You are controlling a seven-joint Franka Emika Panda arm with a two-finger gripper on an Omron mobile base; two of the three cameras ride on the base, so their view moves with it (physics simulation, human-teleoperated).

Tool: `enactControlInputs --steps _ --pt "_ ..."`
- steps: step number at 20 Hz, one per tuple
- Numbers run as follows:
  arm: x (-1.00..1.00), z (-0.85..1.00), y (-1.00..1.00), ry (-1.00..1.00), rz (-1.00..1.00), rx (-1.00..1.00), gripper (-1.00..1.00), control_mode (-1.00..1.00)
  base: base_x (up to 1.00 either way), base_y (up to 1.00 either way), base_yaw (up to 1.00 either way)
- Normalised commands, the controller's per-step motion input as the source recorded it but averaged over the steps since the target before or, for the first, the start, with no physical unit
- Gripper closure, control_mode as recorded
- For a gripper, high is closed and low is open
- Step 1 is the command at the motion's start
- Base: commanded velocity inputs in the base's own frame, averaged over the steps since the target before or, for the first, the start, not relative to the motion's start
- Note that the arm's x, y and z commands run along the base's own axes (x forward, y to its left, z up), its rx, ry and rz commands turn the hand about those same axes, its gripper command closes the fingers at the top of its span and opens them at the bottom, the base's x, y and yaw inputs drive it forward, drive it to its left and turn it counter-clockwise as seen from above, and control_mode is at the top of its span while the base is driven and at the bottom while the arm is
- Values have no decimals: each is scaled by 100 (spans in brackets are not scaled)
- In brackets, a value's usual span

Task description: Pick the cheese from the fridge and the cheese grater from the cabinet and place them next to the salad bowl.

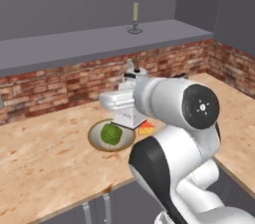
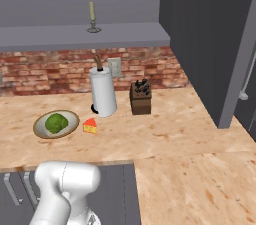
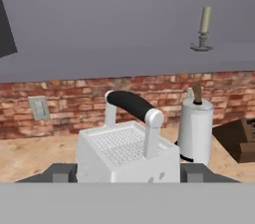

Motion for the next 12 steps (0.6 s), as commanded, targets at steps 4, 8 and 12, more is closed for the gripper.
enactControlInputs --steps 4,8,12 --pt "3 -38 0 11 -21 0 100 -100 0 0 0" --pt "25 -75 0 13 -19 0 100 -100 0 0 0" --pt "41 -59 0 7 -4 0 100 -100 0 0 0"
